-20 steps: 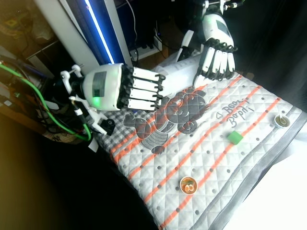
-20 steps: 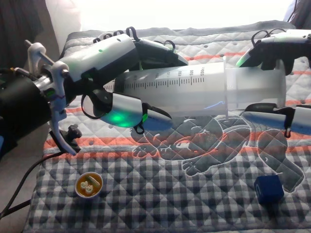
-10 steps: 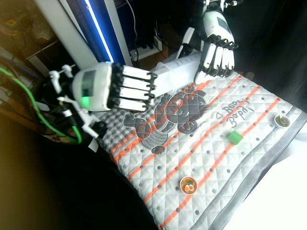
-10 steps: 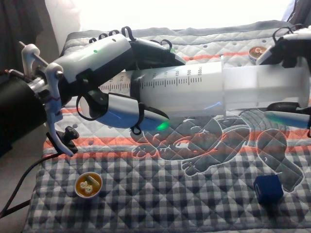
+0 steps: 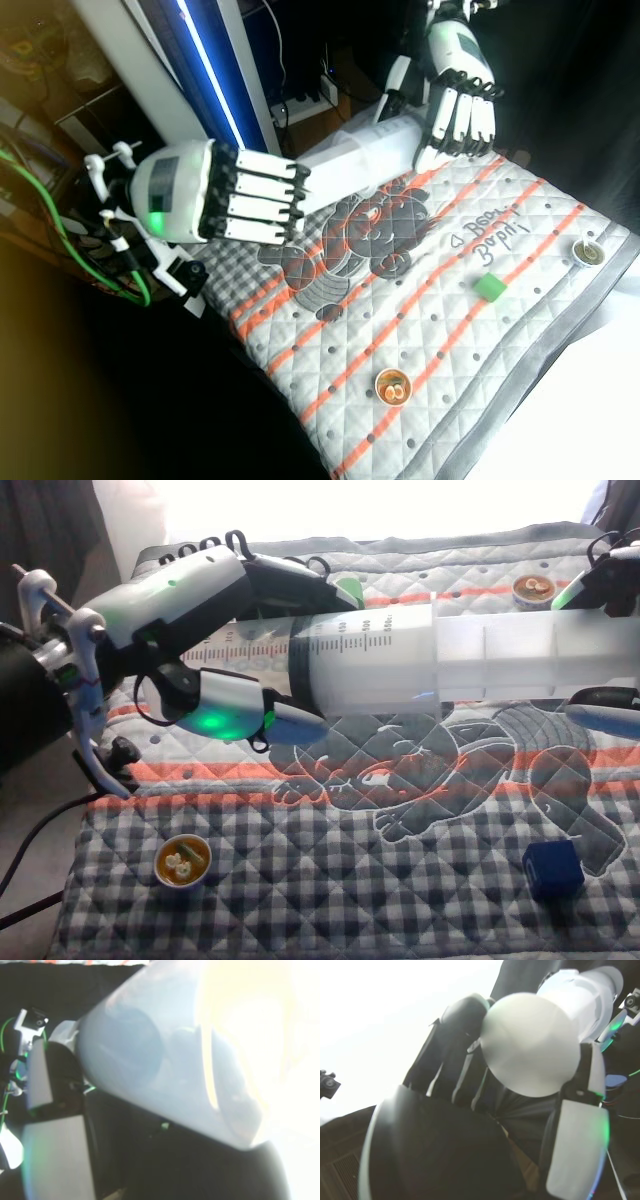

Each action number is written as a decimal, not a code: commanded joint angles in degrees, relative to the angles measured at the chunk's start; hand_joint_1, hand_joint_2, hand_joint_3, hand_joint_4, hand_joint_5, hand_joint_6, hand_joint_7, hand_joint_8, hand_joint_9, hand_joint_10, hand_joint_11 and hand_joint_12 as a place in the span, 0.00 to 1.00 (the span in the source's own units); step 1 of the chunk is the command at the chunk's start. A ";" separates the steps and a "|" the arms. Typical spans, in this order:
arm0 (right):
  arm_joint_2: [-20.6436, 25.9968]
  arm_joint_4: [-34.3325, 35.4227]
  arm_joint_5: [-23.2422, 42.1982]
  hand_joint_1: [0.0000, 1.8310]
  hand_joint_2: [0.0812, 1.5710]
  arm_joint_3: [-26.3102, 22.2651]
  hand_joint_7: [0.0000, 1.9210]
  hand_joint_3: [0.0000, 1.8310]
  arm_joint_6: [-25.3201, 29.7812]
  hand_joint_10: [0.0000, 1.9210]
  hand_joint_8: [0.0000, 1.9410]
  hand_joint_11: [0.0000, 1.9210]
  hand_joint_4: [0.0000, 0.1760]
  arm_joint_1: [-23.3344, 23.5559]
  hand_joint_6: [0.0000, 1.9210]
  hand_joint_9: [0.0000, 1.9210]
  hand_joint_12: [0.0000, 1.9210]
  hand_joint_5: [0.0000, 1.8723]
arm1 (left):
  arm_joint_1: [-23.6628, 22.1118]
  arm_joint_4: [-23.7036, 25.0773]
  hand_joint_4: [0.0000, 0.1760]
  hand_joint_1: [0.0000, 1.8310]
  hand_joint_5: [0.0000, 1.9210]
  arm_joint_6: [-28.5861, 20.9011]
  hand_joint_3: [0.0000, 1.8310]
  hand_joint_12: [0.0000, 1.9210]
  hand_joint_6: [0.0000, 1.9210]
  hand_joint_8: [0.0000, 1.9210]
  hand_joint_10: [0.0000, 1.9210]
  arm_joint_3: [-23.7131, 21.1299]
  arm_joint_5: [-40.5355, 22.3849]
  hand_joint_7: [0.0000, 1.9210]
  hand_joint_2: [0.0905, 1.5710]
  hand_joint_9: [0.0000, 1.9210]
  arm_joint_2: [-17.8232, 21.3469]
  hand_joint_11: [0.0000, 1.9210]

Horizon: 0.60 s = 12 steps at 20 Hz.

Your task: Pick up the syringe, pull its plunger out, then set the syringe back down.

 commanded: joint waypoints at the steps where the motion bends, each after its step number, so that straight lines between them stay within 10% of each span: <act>1: 0.68 5.37 6.23 0.67 0.71 0.85 0.50 0.00 -1.81 0.75 0.63 0.43 0.00 -0.27 0.49 0.46 0.91 0.51 | -0.43 -2.48 0.00 0.64 0.45 -1.18 0.00 1.00 0.65 0.80 0.77 0.24 10.12 0.28 0.79 0.15 1.22 0.07; 12: 0.70 5.70 6.55 0.67 0.72 0.93 0.49 0.00 -1.81 0.77 0.65 0.42 0.00 -0.38 0.52 0.45 0.93 0.48 | 0.68 -3.39 0.00 0.64 0.45 -1.18 0.00 1.00 0.65 0.79 0.73 -0.26 10.60 0.28 0.79 0.17 2.49 0.06</act>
